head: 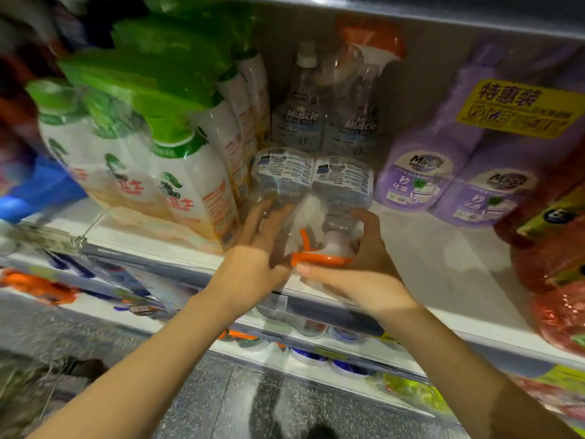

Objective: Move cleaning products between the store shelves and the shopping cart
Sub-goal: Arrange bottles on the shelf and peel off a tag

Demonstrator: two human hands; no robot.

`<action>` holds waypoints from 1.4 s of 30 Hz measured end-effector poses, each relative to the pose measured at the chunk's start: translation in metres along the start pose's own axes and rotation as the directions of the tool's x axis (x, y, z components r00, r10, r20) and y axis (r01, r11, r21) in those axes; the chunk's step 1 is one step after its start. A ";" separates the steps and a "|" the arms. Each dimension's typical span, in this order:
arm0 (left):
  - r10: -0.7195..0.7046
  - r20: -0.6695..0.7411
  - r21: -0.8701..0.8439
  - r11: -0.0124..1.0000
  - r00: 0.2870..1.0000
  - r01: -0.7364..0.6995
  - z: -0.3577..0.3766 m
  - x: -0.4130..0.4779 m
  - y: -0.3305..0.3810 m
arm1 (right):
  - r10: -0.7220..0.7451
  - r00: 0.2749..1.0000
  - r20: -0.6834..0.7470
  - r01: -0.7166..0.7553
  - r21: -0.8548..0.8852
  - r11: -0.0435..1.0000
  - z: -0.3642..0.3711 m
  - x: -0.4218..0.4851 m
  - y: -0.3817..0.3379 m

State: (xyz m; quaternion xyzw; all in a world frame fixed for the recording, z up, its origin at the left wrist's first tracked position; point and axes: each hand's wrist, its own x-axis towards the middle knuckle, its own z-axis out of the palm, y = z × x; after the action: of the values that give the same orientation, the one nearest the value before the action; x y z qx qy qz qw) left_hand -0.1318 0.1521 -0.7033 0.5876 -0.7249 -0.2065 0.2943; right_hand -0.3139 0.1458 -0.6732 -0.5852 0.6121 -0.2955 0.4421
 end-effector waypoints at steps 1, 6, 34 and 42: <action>-0.008 -0.037 -0.029 1.000 0.999 0.007 0.002 0.003 0.002 | -0.029 1.000 0.007 0.029 0.011 1.000 0.001 -0.002 0.000; 0.005 -0.330 0.015 1.000 0.944 0.000 0.008 0.019 0.005 | -0.265 0.956 -0.123 0.243 -0.166 0.956 0.005 -0.003 0.000; -0.054 -0.183 -0.257 0.967 0.982 0.005 -0.016 0.035 0.026 | -0.372 0.928 0.010 0.346 0.341 0.874 -0.062 0.029 0.000; -0.061 -0.258 -0.269 0.963 0.964 -0.011 -0.013 0.044 0.028 | -0.425 0.904 -0.033 0.409 0.350 0.843 -0.051 0.034 0.008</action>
State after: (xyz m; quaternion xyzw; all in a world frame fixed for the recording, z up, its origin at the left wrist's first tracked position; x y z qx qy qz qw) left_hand -0.1489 0.1160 -0.6674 0.5739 -0.6369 -0.2265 0.4622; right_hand -0.3604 0.1058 -0.6643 -0.6231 0.3976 -0.4747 0.4779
